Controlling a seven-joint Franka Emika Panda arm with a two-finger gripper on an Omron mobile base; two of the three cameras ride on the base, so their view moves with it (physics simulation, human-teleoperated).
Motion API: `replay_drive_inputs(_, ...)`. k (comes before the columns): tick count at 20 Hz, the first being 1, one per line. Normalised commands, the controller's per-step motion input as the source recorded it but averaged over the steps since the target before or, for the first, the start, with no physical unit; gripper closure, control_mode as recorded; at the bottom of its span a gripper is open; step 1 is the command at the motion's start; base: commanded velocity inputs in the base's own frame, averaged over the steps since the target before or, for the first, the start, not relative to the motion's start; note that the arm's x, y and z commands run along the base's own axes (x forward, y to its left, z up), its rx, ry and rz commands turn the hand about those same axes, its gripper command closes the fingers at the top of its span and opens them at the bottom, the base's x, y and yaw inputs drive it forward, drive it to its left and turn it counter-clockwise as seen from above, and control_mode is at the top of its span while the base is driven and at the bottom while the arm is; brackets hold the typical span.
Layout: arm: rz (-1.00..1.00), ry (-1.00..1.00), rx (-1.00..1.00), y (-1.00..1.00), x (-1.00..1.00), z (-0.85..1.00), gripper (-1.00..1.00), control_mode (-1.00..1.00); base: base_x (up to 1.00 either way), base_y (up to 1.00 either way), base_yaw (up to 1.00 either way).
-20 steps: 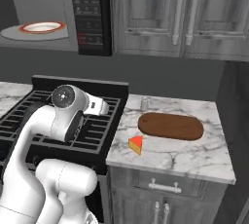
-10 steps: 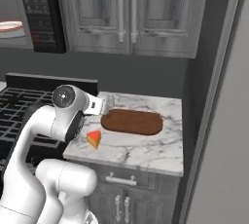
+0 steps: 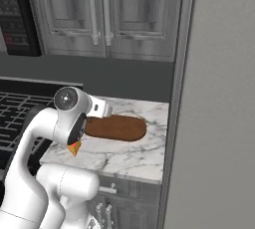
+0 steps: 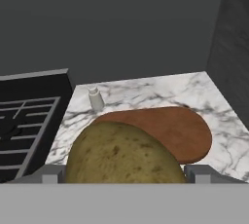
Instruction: Retrieve the reheated potato from the microwave, then place the potato, cheese, and condiment on the cutting board.
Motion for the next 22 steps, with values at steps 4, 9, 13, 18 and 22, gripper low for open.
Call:
replay_drive_inputs(4,0.0,0.0,0.0,0.0,0.0,0.0,1.0,1.0,0.39,-0.02,0.0)
replay_drive_inputs(9,0.0,0.0,0.0,0.0,0.0,0.0,1.0,1.0,0.43,-0.04,0.0)
replay_drive_inputs(13,0.0,0.0,0.0,0.0,0.0,0.0,1.0,1.0,0.56,-0.07,0.0)
replay_drive_inputs(18,0.0,0.0,0.0,0.0,0.0,0.0,1.0,1.0,0.55,-0.06,0.0)
replay_drive_inputs(22,0.0,0.0,0.0,0.0,0.0,0.0,1.0,1.0,0.68,-0.03,0.0)
